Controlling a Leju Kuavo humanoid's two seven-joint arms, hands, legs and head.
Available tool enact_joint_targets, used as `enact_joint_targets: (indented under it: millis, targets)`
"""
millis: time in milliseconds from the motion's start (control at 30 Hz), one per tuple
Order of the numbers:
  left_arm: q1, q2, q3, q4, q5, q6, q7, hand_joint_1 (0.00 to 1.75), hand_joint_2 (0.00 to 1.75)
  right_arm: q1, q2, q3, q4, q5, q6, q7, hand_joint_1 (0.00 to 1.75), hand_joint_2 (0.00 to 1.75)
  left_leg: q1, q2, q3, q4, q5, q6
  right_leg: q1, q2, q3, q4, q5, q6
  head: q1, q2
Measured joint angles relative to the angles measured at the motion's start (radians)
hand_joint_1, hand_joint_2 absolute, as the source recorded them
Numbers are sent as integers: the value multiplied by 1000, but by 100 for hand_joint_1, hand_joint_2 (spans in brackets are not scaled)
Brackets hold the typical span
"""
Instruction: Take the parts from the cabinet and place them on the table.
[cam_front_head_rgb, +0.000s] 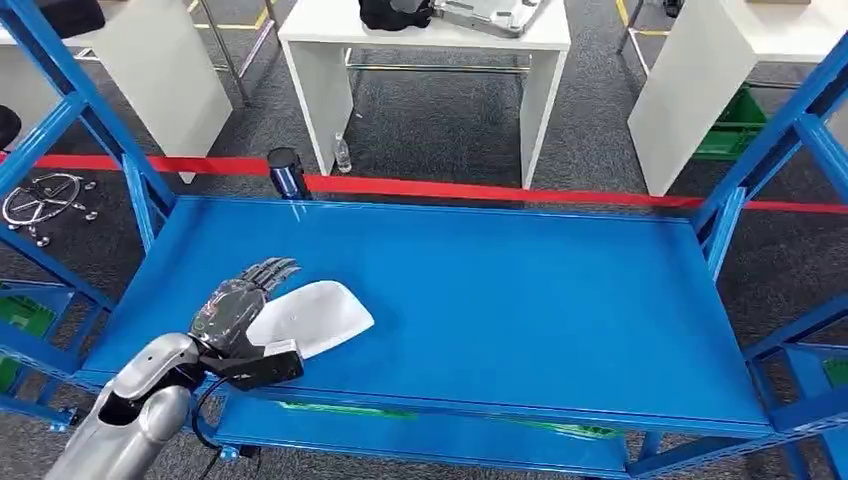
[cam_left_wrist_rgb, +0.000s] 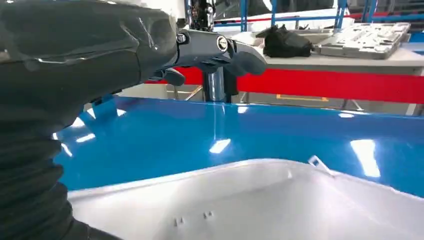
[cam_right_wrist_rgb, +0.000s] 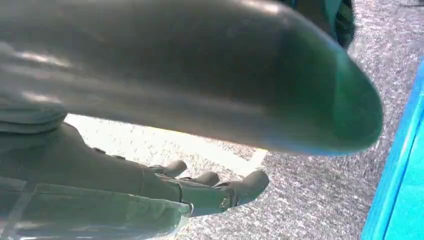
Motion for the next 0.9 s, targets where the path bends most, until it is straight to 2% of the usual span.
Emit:
enact_joint_targets:
  millis: [67,100,133,167,200,233,267,300,333,367,400,433,467,500,533,600,633,667,700,733,800,833,867,900]
  targets:
    - [-1,2,0,0,0,0,-1,0,175,1,3,0,0,-1,0,0,0,0,-3,-1,-1,1,0,2,-4,-1,0,-5,3,6,-1,0]
    - [-4,1,-1,0,0,0,-1,0,175,1,5,0,0,-1,1,1,0,0,-3,-1,1,-9,5,7,-2,-1,2,-10,5,13,-1,0]
    - [-5,-2,-2,0,0,0,-2,0,175,0,5,0,0,-1,1,1,0,0,11,3,18,-30,17,10,-3,-4,-5,2,-2,15,0,0]
    - [-11,-2,-4,2,0,-1,-2,0,175,1,5,0,0,-2,1,1,0,0,9,3,20,-35,21,17,-1,-4,-20,35,-24,11,1,0]
    - [-18,-3,-6,4,2,-2,-2,0,175,1,4,0,0,-2,1,2,0,0,8,3,18,-35,23,19,-2,-4,-52,104,-57,5,2,0]
    - [-19,-5,-8,10,3,-4,-2,0,175,1,4,0,0,-2,0,3,0,0,7,3,18,-35,23,20,-3,-4,-95,197,-93,2,3,0]
    - [-19,-5,-10,16,8,-6,-2,0,175,1,4,0,0,-2,-1,3,0,0,6,3,17,-34,23,20,-4,-4,-135,278,-119,4,3,0]
    - [-19,-6,-13,24,10,-7,-2,0,175,1,5,0,0,-2,-2,6,0,0,6,3,16,-33,23,20,-5,-4,-156,318,-125,10,3,0]
    - [-19,-7,-14,32,12,-8,-2,0,175,2,6,0,-1,0,-3,7,0,0,6,3,16,-32,22,19,-7,-4,-152,304,-112,20,3,0]
    - [-18,-8,-16,36,13,-8,-1,0,175,2,5,0,-2,0,-3,7,0,0,7,2,16,-31,22,18,-10,-4,-127,250,-86,31,3,0]
    - [-18,-9,-16,41,14,-8,0,0,175,2,4,0,-5,0,-5,8,0,0,9,0,16,-26,19,14,-13,-5,-77,146,-44,44,3,0]
    - [-18,-10,-16,44,14,-8,0,0,175,1,3,0,-8,0,-5,8,0,0,10,0,15,-19,15,8,-16,-7,-24,42,-8,53,3,0]
    - [-18,-10,-16,47,14,-7,1,0,175,1,3,0,-9,1,-5,8,0,0,9,0,12,-11,10,1,-16,-10,-9,6,-7,41,3,0]
    - [-19,-10,-16,50,14,-8,2,0,175,2,3,0,-10,1,-5,10,0,0,2,-1,7,-1,4,-5,-12,-7,-3,-2,1,29,3,0]
    - [-17,-11,-16,51,15,-7,2,0,175,1,4,0,-13,1,-5,10,0,0,2,-2,5,-2,5,-8,-11,-7,-6,4,1,21,3,0]
    - [-16,-11,-16,55,15,-7,3,0,175,2,4,0,-15,2,-5,11,0,0,4,-2,5,-3,6,-10,-8,-7,-7,5,2,13,3,0]
    - [-16,-11,-15,56,15,-7,5,0,175,3,6,0,-16,2,-5,12,0,0,7,-2,1,3,0,-14,-18,-7,-5,2,5,6,3,0]
    - [-16,-11,-15,56,15,-6,5,0,175,2,5,0,-17,2,-5,14,0,0,8,-2,-8,22,-18,-20,-18,-7,-4,2,4,4,2,0]
    - [-16,-11,-14,56,16,-6,5,0,175,1,4,0,-17,2,-5,15,0,0,11,-2,-32,81,-55,-27,-17,-7,-4,2,5,-2,-1,0]
    - [-16,-11,-14,58,16,-6,7,0,175,2,5,0,-18,2,-5,15,0,0,14,-2,-74,171,-99,-34,-17,-7,-5,3,5,-2,0,0]
    - [-14,-14,-14,61,16,-6,8,0,175,5,5,0,-19,2,-5,16,0,0,16,-2,-146,318,-152,-37,-15,-7,-6,3,4,-2,0,0]
    - [-13,-15,-14,62,16,-6,10,0,175,6,6,0,-19,2,-5,16,0,0,17,-2,-154,332,-143,-36,-13,-7,-6,3,4,-2,0,0]
    - [-14,-16,-14,62,16,-6,11,0,175,6,6,0,-19,2,-3,16,0,0,17,-2,-137,293,-113,-33,-13,-7,-5,3,4,-2,0,0]
    - [-14,-18,-14,62,19,-6,11,0,175,6,6,0,-20,2,-2,16,0,0,17,-2,-97,210,-67,-29,-12,-6,-3,3,4,-2,0,0]
